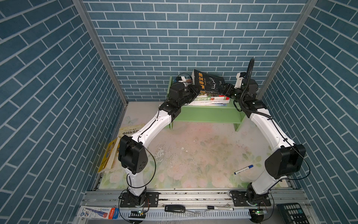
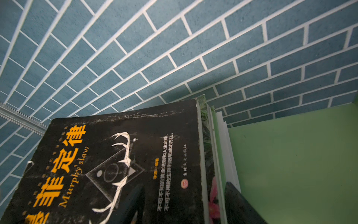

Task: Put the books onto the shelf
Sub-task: 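Press the black book flat onto the stack with both grippers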

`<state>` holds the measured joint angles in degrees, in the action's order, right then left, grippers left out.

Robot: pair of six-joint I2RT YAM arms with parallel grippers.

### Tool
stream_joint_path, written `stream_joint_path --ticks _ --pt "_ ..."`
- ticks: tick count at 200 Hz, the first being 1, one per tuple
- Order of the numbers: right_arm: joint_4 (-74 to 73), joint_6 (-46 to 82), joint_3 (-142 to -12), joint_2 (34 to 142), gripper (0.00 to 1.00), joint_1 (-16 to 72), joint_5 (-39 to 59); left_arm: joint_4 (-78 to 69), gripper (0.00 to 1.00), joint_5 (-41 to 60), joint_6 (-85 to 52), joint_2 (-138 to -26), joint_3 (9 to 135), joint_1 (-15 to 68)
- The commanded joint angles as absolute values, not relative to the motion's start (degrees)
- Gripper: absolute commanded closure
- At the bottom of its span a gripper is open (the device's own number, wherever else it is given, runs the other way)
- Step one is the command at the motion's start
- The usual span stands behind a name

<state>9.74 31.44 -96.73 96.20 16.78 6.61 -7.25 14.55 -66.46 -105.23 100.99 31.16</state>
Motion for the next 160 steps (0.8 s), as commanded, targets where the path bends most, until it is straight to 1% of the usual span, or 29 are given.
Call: stream_joint_path --ticks 1,56,61,70,87,106,127,160 --pt "12.5 27.3 -99.3 97.6 0.35 17.9 3.8 -9.0 0.95 13.9 -65.1 -102.4 100.3 30.4" --pt "15.1 24.4 -98.5 97.7 0.36 18.4 -0.1 -6.8 0.78 14.1 -64.9 -101.7 99.7 30.3" --pt "15.2 24.3 -98.4 97.7 0.36 18.5 -0.3 -6.7 0.76 14.0 -64.9 -101.6 99.6 30.2" --pt "15.4 24.1 -98.0 97.7 0.36 18.5 -0.6 -6.2 0.68 13.7 -64.8 -101.3 99.5 30.2" --pt "14.5 23.8 -96.2 97.2 0.36 18.6 -1.4 -5.0 0.58 13.6 -64.3 -100.9 99.6 30.2" --pt "13.6 23.6 -94.4 96.6 0.37 18.6 -2.7 -4.0 0.52 13.3 -63.9 -100.3 99.2 30.0" --pt "13.5 23.3 -93.6 96.5 0.37 18.6 -3.3 -3.5 0.41 13.0 -63.7 -99.5 98.5 29.6" --pt "13.7 23.1 -93.5 96.8 0.37 18.6 -4.1 -3.3 0.35 13.0 -63.5 -98.0 96.8 29.0"
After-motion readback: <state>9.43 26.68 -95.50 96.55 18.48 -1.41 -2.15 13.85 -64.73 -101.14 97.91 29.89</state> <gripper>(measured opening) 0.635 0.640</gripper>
